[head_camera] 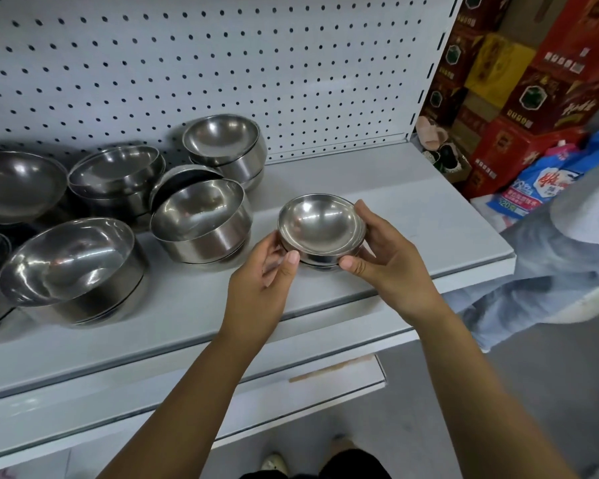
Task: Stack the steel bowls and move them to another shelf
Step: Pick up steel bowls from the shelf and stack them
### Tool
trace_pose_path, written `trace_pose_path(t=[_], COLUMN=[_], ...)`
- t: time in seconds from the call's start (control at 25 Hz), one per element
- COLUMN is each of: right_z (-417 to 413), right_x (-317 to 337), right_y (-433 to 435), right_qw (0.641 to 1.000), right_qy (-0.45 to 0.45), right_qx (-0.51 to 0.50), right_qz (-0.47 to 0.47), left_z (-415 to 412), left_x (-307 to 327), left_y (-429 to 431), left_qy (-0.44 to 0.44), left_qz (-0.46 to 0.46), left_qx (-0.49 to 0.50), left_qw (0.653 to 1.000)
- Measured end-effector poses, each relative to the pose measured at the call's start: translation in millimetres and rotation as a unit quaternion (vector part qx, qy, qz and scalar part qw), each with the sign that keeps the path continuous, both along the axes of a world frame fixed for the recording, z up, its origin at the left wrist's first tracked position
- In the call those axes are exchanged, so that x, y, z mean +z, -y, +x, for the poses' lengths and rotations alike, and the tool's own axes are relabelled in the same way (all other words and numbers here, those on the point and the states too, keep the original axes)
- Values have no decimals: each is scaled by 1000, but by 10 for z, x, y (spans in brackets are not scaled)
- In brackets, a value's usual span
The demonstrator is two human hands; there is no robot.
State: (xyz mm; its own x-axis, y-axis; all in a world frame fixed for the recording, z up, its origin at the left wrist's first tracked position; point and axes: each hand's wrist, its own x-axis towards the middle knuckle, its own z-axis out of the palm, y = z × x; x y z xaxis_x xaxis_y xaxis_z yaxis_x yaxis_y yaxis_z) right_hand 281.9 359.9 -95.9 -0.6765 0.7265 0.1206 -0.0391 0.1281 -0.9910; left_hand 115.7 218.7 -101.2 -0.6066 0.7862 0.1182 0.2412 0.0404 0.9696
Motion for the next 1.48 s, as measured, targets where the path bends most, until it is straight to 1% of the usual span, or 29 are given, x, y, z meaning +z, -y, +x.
trace_pose_path(t=[0.16,0.32,0.4,0.52,0.64,0.68,0.76,0.84,0.96,1.04,1.16,1.2,1.24,1.4,1.48], right_z=[67,23,-127,-433,-794,-940,-1224,-1496,-1899,-2126,-2349,-2382,-2391,-2405,-2368], right_x=[73,282,391,492,577,618,708,796,800,753,629,600,589,605,629], right_y=[-154,-486,-697,-1038,-1286,-1329,-1349,-1315,-1281,-1262,-1226,-1215,-1204,-1197,-1200], right_qw=[998,999,998,990,974,968,952,927,895,882,861,862,870,897,907], right_qy=[46,12,24,66,107,111,93,55,33,65,126,129,127,71,34], right_qx=[38,17,15,71,120,134,161,192,214,214,251,251,240,169,159], right_qz=[35,35,54,105,161,180,244,317,389,414,424,422,411,402,389], left_z=[48,92,149,309,504,569,651,695,707,685,669,673,679,690,681], left_x=[31,14,3,47,97,105,96,65,50,49,33,30,21,4,6], left_y=[-12,-32,-47,-90,-220,-273,-363,-393,-329,-257,-194,-194,-200,-219,-211], left_qy=[0,-32,-34,-47,-56,-58,-59,-57,-46,-38,-28,-25,-23,-26,-31], left_qz=[3,12,11,-7,-36,-44,-46,-33,-16,-13,-17,-17,-14,-4,1], left_qx=[12,29,40,71,108,134,186,226,268,292,306,305,306,309,306], left_qw=[1000,999,999,996,992,988,980,972,962,956,951,952,952,951,952])
